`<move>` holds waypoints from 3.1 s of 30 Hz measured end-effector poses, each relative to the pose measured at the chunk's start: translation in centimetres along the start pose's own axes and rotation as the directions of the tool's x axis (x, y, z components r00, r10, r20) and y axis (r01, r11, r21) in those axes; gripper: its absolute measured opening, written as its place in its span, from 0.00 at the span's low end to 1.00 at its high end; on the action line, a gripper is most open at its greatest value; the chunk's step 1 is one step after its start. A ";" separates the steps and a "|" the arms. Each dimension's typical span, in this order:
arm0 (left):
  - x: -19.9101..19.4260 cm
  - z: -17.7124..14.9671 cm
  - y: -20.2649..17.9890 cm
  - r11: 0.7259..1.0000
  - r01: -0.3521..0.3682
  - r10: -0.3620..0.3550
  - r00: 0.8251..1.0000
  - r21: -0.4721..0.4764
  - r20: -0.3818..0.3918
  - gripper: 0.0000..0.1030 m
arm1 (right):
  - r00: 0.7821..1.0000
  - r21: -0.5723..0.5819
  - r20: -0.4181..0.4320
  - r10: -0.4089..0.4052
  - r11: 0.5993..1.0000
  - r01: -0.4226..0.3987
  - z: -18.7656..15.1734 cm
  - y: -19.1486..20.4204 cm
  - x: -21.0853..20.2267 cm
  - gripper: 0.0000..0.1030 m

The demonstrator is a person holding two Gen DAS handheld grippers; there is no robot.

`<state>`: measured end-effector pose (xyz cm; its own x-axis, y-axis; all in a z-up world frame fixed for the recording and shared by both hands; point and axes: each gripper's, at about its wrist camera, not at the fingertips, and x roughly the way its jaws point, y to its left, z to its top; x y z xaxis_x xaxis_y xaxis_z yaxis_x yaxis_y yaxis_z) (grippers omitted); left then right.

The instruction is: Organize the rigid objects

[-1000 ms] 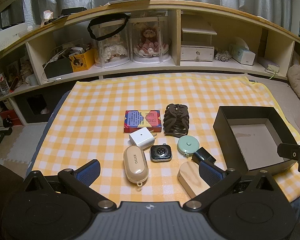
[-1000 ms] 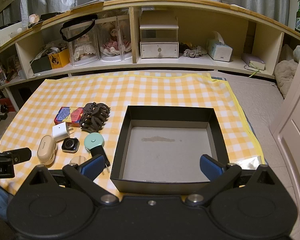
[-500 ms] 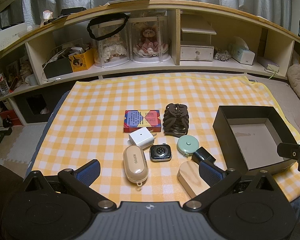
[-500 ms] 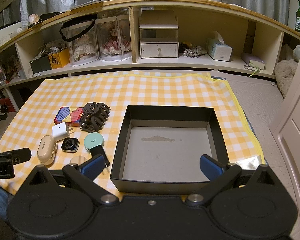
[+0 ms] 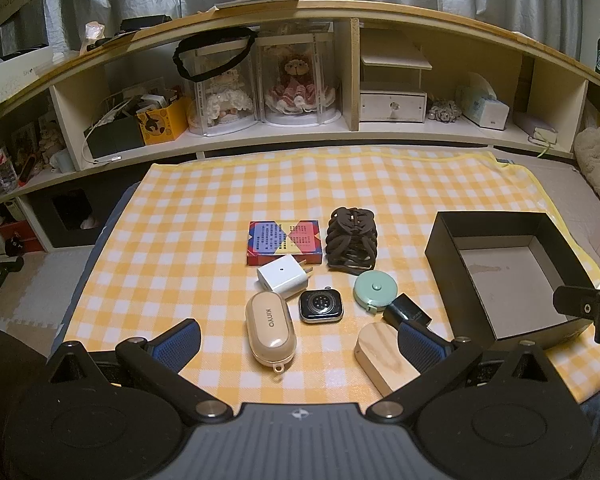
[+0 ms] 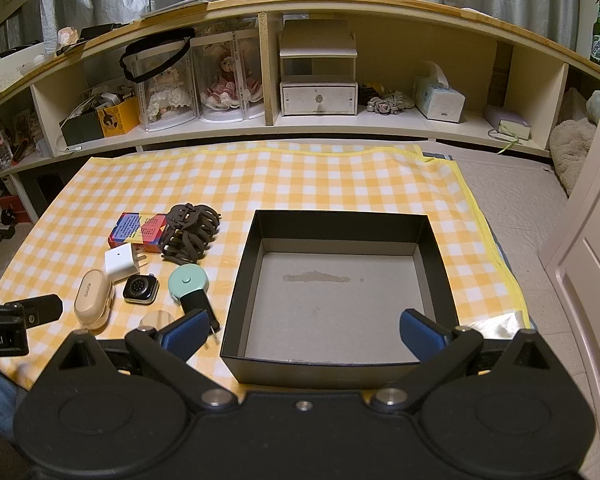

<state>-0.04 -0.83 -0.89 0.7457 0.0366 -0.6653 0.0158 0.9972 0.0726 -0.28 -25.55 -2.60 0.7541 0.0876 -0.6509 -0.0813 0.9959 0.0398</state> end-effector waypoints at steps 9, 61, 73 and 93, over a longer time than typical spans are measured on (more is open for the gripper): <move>0.0 0.0 0.0 1.000 -0.001 0.001 1.000 0.000 0.001 1.00 | 1.000 0.006 0.011 0.011 1.000 -0.011 0.1 0.0 -0.1 1.00; 7.8 -0.5 -3.8 0.961 0.100 -0.185 0.926 -0.258 -0.330 0.79 | 0.960 0.144 -0.277 -0.052 0.985 0.095 3.8 -13.0 12.2 0.04; 11.8 -1.5 -7.5 0.981 -0.017 -0.053 0.935 -0.193 -0.352 0.51 | 0.960 0.204 -0.280 -0.006 0.977 0.065 3.6 -14.0 12.2 0.05; 7.9 1.5 -6.8 0.974 0.112 -0.147 0.975 -0.199 -0.167 0.16 | 0.961 0.216 -0.277 0.007 0.975 0.055 3.6 -14.1 12.2 0.05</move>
<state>6.76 -7.43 -5.47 0.6134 -0.0996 -0.7834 -0.0335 0.9878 -0.1519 12.37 -38.46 -8.38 0.5432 0.0844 -0.8353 0.1031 0.9807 0.1662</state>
